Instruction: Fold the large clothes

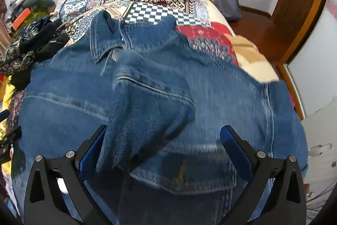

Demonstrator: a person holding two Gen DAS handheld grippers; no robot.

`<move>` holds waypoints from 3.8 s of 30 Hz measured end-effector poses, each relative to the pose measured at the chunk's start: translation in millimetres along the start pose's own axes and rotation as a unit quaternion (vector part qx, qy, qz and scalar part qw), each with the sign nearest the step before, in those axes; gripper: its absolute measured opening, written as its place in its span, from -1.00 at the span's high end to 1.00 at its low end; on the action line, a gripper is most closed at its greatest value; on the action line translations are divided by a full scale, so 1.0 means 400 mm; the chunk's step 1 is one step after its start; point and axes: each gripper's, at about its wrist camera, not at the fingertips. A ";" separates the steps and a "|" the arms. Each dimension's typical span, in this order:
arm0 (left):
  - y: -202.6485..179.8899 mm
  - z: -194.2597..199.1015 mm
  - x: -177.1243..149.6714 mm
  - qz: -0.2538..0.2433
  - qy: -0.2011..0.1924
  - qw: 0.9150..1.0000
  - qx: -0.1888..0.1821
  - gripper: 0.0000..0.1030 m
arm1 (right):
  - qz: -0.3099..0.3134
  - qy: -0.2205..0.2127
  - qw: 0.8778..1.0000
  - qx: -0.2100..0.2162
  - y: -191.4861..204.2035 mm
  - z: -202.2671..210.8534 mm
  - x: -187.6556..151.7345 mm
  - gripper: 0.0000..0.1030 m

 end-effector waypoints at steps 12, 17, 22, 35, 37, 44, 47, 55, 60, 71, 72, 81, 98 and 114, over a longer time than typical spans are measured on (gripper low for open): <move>-0.009 0.016 -0.032 0.022 -0.005 1.000 0.015 -0.82 | -0.042 -0.006 0.998 0.045 -0.047 -0.001 -0.039 0.53; -0.026 0.047 -0.024 -0.002 -0.014 0.999 0.034 -0.81 | -0.070 -0.041 0.993 0.080 -0.083 0.042 -0.021 0.69; -0.031 0.073 -0.015 0.009 -0.018 1.000 -0.003 -0.82 | -0.059 -0.114 0.989 0.077 -0.088 0.147 0.004 0.71; -0.036 0.011 -0.034 0.019 0.007 1.000 -0.008 -0.95 | -0.082 -0.005 0.997 0.013 -0.184 0.002 -0.079 -0.02; -0.031 0.010 -0.033 0.025 0.012 1.000 -0.013 -0.95 | -0.094 -0.003 0.995 0.020 -0.215 0.019 -0.094 -0.14; -0.049 0.058 -0.007 0.018 -0.008 1.000 0.006 -0.94 | -0.136 -0.033 0.990 0.007 -0.318 0.120 -0.137 -0.21; -0.064 0.101 0.021 0.018 -0.032 0.999 0.001 -0.94 | -0.174 -0.049 0.983 0.003 -0.381 0.146 -0.159 -0.28; -0.126 0.163 0.083 0.017 -0.075 0.997 -0.020 -0.94 | -0.294 -0.044 0.955 0.024 -0.516 0.133 -0.256 -0.46; -0.173 0.143 0.095 0.008 -0.068 0.997 -0.030 -0.94 | -0.344 -0.012 0.938 0.043 -0.578 0.071 -0.297 -0.46; -0.193 0.106 0.088 0.011 -0.050 0.999 -0.017 -0.94 | -0.396 -0.025 0.918 0.013 -0.666 -0.030 -0.251 -0.81; -0.189 0.107 0.085 0.010 -0.051 0.999 -0.011 -0.94 | -0.400 -0.025 0.916 0.008 -0.670 -0.034 -0.243 -0.79; -0.133 0.126 0.066 0.021 -0.064 0.998 0.005 -0.94 | -0.389 -0.027 0.921 -0.023 -0.678 0.014 -0.203 0.49; -0.016 0.179 0.010 0.065 -0.091 0.993 -0.035 -0.94 | -0.111 -0.168 0.978 0.063 -0.166 0.298 0.039 0.67; 0.012 0.178 -0.044 0.077 -0.076 0.993 -0.044 -0.94 | 0.022 0.002 0.997 0.075 0.045 0.111 -0.074 -0.08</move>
Point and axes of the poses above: each gripper's, at about its wrist camera, not at the fingertips, and z roughly against the way its jaws point, y to its left, x to its top, and after that the axes turned 6 degrees about y, right-handed
